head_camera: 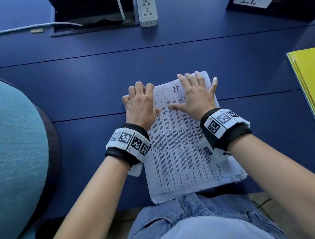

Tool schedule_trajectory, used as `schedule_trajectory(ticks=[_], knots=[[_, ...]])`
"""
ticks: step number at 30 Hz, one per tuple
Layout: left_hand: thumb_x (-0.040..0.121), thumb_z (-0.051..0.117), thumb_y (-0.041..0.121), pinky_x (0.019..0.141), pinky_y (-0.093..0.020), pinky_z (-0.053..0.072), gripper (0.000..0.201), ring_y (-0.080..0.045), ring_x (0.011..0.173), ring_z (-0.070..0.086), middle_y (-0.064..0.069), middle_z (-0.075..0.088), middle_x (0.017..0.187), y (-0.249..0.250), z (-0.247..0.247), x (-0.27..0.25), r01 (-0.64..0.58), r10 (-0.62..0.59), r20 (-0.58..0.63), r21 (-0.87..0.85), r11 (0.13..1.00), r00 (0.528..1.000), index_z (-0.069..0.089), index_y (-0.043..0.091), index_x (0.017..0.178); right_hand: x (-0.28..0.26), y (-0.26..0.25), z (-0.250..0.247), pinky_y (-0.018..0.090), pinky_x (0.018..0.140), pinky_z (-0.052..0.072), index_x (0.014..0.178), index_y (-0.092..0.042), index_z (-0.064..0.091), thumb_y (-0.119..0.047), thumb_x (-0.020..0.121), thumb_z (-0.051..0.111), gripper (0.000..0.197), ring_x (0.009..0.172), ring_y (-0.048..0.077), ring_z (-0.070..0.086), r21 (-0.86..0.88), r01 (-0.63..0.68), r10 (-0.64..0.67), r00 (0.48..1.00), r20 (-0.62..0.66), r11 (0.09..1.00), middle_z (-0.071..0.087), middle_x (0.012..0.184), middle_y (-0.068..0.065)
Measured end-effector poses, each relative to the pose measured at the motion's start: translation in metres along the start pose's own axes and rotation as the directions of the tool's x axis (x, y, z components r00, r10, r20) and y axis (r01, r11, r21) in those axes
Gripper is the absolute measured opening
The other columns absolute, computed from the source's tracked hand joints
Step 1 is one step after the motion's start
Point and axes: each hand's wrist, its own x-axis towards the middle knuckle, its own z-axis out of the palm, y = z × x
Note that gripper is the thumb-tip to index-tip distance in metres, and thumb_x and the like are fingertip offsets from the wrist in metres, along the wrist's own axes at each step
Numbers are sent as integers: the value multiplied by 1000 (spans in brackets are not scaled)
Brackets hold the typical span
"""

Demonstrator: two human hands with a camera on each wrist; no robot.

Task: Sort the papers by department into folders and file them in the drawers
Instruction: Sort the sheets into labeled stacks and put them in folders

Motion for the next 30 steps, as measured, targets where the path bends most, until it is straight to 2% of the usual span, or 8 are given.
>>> schedule_trajectory(ticks=[7,11,13,16,19,22,26,30], knots=[[86,58,5,84,-38,43,10,-26,86,53,-12,61,87,-19,-13,7,-104,95,-42,-393,914,995,68,3,89,-6,-2,-11,66,105,0,140,-29,31,-54,74,67,79,140,24,10,7,18,-18,1000,-18,1000,29,145,1],[80,69,7,75,-23,47,7,-17,73,57,-4,64,76,-24,-25,-3,-155,202,28,-539,828,979,70,3,74,-10,6,-20,64,106,-3,109,-25,59,-26,81,66,28,137,23,16,60,48,-41,994,-99,997,44,132,-4],[75,75,11,70,-11,44,8,-10,70,57,1,62,72,-24,-26,-8,-99,200,101,-605,790,975,70,7,70,-12,10,-23,62,106,-4,86,-19,64,-12,83,61,9,132,21,24,92,69,-55,988,-146,993,53,117,-6],[69,79,13,75,-18,48,15,-10,77,61,2,64,82,-29,-22,-9,86,135,247,-713,696,959,67,13,79,-14,10,-24,59,107,-1,75,-14,63,-4,81,59,12,124,21,33,130,96,-71,981,-179,987,59,105,-6],[67,81,17,91,-26,46,30,-15,99,62,-6,67,101,-38,-20,-7,169,52,254,-771,613,966,65,16,93,-12,9,-30,50,106,13,75,-9,63,-11,82,65,7,114,19,38,310,78,1,969,-248,947,61,100,-2],[77,71,4,83,-26,54,19,-11,86,67,-5,69,95,-41,-27,-9,195,-14,204,-909,369,979,65,6,96,-2,5,-43,39,94,27,75,-7,62,-17,80,70,13,111,22,38,500,68,117,937,-328,863,54,99,-1],[86,62,9,73,-22,50,9,-11,75,60,-1,64,82,-47,-30,-3,159,-167,100,-907,390,981,63,14,79,12,2,-59,29,89,36,101,-9,60,-20,76,73,30,104,24,45,670,70,270,881,-389,739,43,103,-2],[90,57,9,76,-32,49,17,-19,77,56,-4,58,80,-75,-46,10,124,-332,8,-935,332,943,58,13,74,17,-6,-61,30,85,43,128,-10,35,-22,78,73,64,99,20,53,877,-115,330,943,-52,467,54,102,4]])
